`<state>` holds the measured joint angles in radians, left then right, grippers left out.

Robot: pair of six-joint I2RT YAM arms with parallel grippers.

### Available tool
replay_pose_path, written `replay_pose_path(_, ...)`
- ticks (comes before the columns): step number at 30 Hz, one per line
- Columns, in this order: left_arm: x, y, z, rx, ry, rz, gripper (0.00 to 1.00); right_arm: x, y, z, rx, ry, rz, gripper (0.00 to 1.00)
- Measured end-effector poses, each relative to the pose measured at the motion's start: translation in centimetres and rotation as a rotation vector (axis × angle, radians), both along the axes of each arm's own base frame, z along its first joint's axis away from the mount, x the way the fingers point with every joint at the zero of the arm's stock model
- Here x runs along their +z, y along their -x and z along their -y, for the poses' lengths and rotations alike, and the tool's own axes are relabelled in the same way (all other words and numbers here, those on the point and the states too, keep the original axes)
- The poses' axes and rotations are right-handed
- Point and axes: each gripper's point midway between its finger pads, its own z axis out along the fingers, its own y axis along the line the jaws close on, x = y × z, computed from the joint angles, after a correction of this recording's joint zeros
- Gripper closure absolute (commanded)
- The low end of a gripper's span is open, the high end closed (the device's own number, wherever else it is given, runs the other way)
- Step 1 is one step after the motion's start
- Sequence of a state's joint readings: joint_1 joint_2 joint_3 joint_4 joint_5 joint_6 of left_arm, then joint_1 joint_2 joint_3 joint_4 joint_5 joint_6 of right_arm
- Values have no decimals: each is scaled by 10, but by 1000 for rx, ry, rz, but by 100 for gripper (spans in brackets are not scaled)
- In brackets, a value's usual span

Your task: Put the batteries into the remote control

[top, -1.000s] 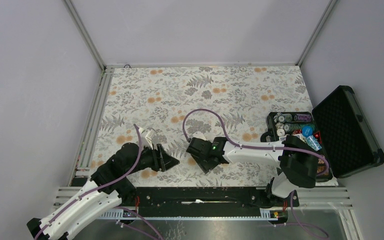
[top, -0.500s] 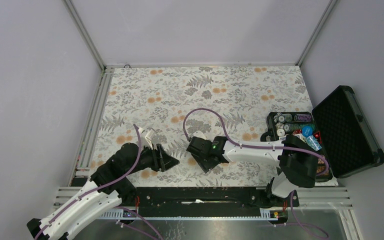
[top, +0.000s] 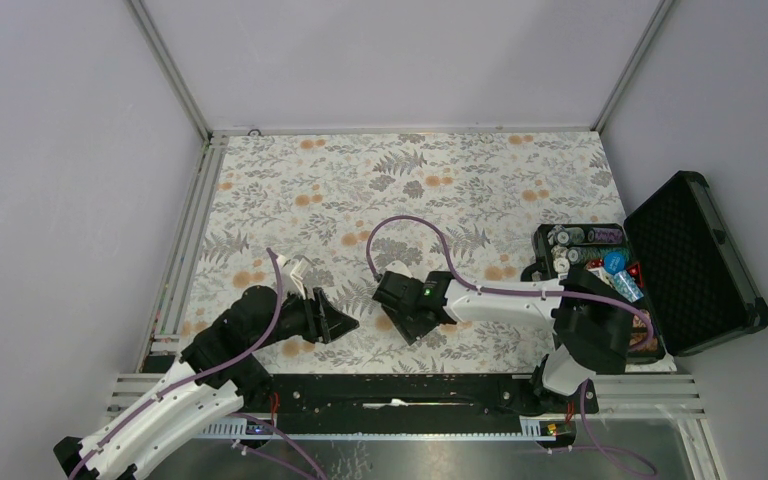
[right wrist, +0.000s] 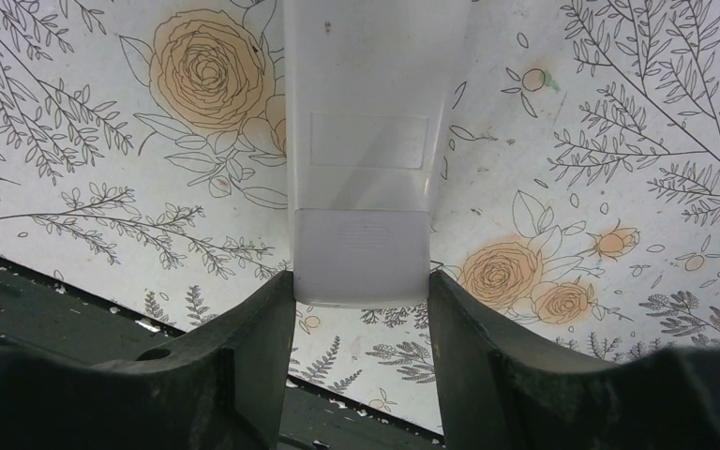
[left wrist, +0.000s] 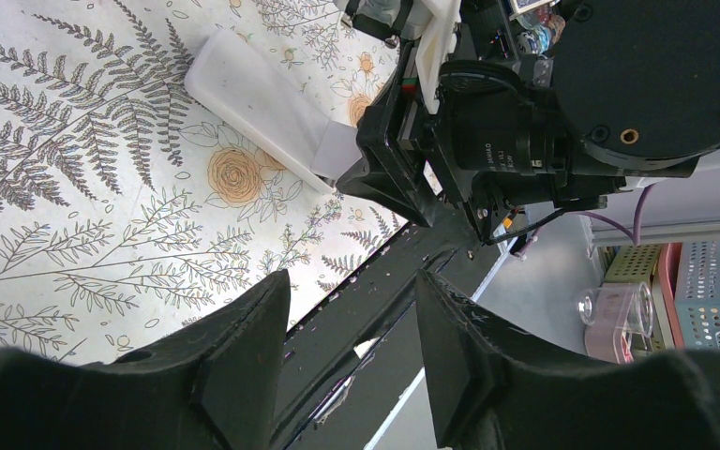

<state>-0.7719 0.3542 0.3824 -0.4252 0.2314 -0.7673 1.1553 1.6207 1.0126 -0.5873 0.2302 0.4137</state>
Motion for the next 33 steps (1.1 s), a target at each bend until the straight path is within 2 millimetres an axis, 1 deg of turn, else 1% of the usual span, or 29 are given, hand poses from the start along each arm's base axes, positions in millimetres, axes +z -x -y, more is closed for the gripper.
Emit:
replay_pose_path(9,0,0,0,0,0,0,47,-2,0,0,-5,-1,-14,84)
replay_pose_path(12,0,0,0,-1,0,0,47,-5,0,0,-7,6,-19,78)
replay_pose_path(14,0,0,0,-1,0,0,47,-7,1,1,-8,10,-22,76)
replay_pose_path(17,0,0,0,-1,0,-1,47,-9,1,1,-11,14,-25,71)
replay_pose_path(22,0,1,0,-4,1,-1,47,-9,-1,-1,-16,6,-22,62)
replay_pose_path(25,0,1,0,-4,1,-1,47,-9,-1,-3,-17,1,-20,49)
replay_pose_path(29,0,1,0,-4,1,-1,45,-10,-2,-3,-17,1,-20,38)
replay_pose_path(31,0,1,0,-4,1,-2,45,-10,-2,-4,-18,-4,-18,31)
replay_pose_path(32,0,1,0,-4,1,-2,45,-10,-3,-5,-19,-10,-17,27)
replay_pose_path(33,0,1,0,-4,1,-2,45,-10,-4,-7,-20,-20,-14,19)
